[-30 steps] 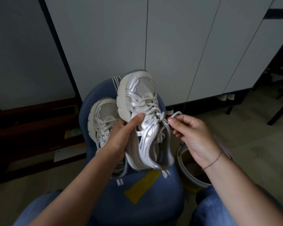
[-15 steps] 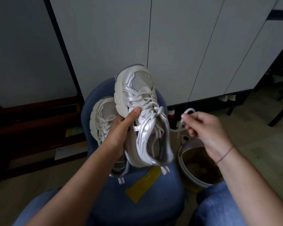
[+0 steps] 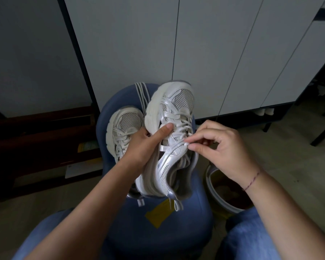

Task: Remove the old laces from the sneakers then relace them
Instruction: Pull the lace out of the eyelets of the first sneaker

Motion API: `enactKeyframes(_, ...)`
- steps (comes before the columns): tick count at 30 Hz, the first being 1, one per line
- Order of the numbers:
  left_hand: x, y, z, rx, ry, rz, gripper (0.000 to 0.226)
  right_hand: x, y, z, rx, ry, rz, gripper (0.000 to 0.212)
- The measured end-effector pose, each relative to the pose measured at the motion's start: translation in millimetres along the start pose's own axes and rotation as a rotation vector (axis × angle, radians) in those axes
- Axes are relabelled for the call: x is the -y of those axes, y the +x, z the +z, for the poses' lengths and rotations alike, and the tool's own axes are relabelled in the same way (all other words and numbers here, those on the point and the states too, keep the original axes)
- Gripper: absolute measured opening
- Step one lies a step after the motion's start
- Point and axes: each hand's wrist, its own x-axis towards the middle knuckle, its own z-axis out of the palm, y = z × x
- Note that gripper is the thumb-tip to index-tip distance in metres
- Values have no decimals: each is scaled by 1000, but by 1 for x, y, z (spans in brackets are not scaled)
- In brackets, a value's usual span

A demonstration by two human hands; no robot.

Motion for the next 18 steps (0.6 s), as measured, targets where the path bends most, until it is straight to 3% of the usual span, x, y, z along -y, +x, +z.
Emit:
enactKeyframes(4,0,0,1,-3,9,-4,44,2,-1,1,41,-115,-64,3)
enactKeyframes(8,1,0,1,8,38,15,60,-4,-6,9,47,41,77,4)
enactKeyframes(9,0,0,1,14,31,14,62,-5,-6,12,30,224,173,5)
enactKeyframes(12,0,1,0,14,-12,10,60,2,0,14,-192,1136,529,8)
enactKeyframes(13,-1,2,0,7,-17,8,60,3,1,13,-259,1292,599,10)
enactKeyframes(15,0,3,-1,-9,-10,11,55,1,3,13,-261,1198,632,7)
enactKeyframes(18,1,4,-3,-39,8,13,45,-2,-1,14,-169,465,359,13)
